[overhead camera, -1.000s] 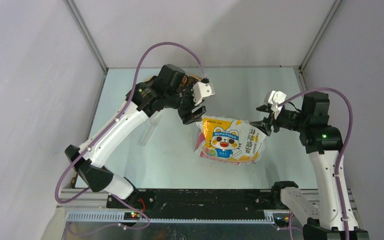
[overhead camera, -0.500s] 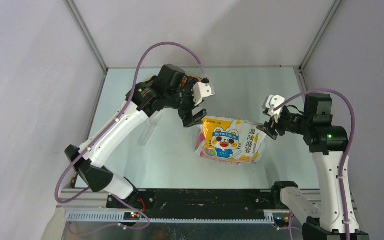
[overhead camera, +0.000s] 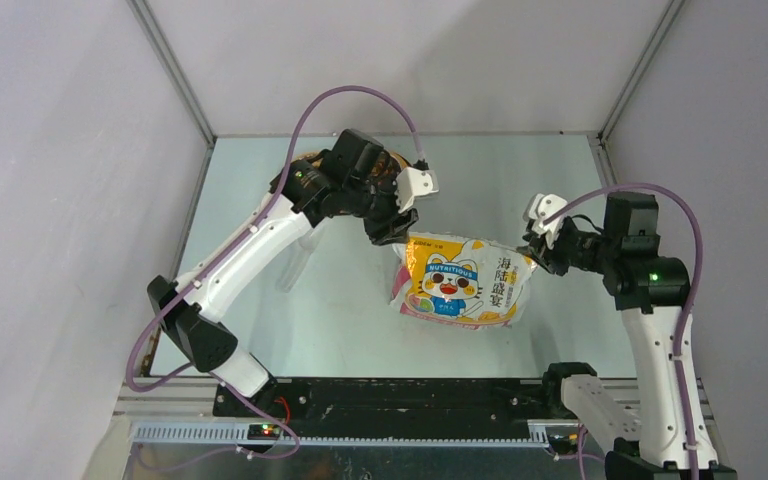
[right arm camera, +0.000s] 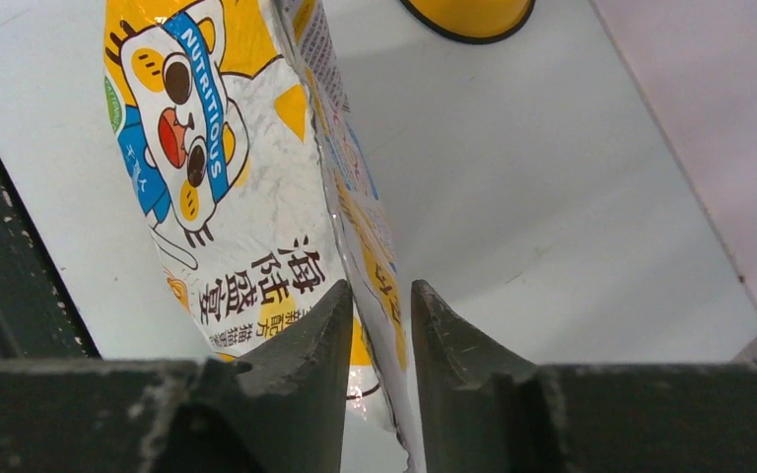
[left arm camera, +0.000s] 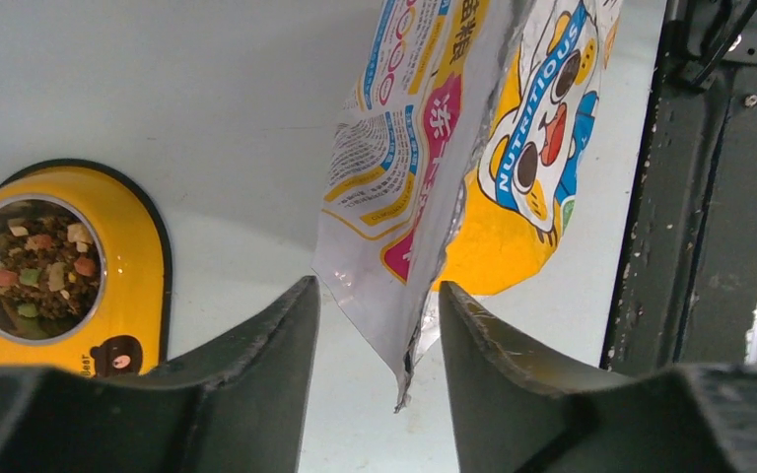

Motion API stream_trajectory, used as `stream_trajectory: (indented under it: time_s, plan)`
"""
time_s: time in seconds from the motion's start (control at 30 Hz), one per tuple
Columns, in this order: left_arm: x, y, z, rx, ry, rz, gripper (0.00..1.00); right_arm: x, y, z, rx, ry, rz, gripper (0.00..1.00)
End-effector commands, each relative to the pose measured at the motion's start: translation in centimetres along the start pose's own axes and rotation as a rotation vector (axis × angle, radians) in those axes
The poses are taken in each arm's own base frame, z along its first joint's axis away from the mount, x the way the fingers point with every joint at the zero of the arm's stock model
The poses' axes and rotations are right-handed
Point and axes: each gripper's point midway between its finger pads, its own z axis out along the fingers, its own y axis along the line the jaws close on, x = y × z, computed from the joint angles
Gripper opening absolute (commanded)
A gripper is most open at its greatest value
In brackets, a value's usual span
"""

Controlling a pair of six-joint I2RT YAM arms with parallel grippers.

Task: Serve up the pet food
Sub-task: Close the pet food bag at the center of the board.

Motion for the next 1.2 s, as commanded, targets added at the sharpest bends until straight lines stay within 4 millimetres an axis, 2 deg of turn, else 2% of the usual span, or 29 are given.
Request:
stream_trajectory:
  time_s: [0.0,0.07,0.1,0.17,0.37,0.5,0.57,0.6,0.67,0.83,0.93,1.03,1.1,1.17]
  plan:
    - [-1.7,-0.4,-0.9,0.008,-0.049,0.038,0.49,-0.1,-0.5,0.8,-0.009,-0.014,0.023,0.21]
    - [-1.7,-0.4,-1.0,0.01,-0.049,0.039,0.34,-0.4,-0.6,0.8,-0.01,-0.024,0.028,0.07]
    - [-1.7,-0.4,-1.0,0.009,-0.048,0.039,0.19,-0.5,-0.6,0.8,-0.011,-0.032,0.037,0.03]
    - [-1.7,-0.4,-1.1,0.006,-0.049,0.038,0.02,-0.9,-0.7,0.8,-0.009,-0.052,0.045,0.0]
    - [-2.2,-0.4,-1.8,-0.009,-0.067,0.054,0.0,-2.3,-1.0,-0.1,-0.003,-0.138,0.087,0.0]
    - [-2.5,-0.5,-2.2,-0.012,-0.076,0.056,0.0,-2.2,-1.5,-0.1,0.014,-0.131,0.113,0.0]
    - [-2.5,-0.6,-2.2,-0.011,-0.077,0.055,0.0,-1.7,-1.7,-0.1,0.023,-0.106,0.114,0.13]
    - [-2.5,-0.6,-2.2,-0.011,-0.076,0.055,0.0,-1.4,-1.8,-0.2,0.034,-0.09,0.097,0.23]
    - [-2.4,-0.6,-2.2,-0.011,-0.076,0.054,0.0,-0.8,-1.8,-0.4,0.047,-0.061,0.081,0.32]
    - [-2.3,-0.6,-2.2,-0.01,-0.076,0.053,0.0,0.6,-1.7,-1.2,0.084,0.018,0.042,0.36]
    - [-2.4,-0.6,-2.2,-0.009,-0.077,0.053,0.0,1.7,-2.1,-1.5,0.112,0.071,0.035,0.33]
    - [-2.5,-0.6,-2.1,-0.008,-0.079,0.054,0.0,1.9,-2.4,-1.6,0.117,0.075,0.039,0.11]
    - [-2.6,-0.6,-2.2,-0.009,-0.081,0.053,0.0,1.7,-2.5,-1.5,0.121,0.066,0.053,0.0]
    - [-2.6,-0.6,-2.2,-0.009,-0.082,0.053,0.0,1.1,-2.5,-1.5,0.116,0.03,0.076,0.0]
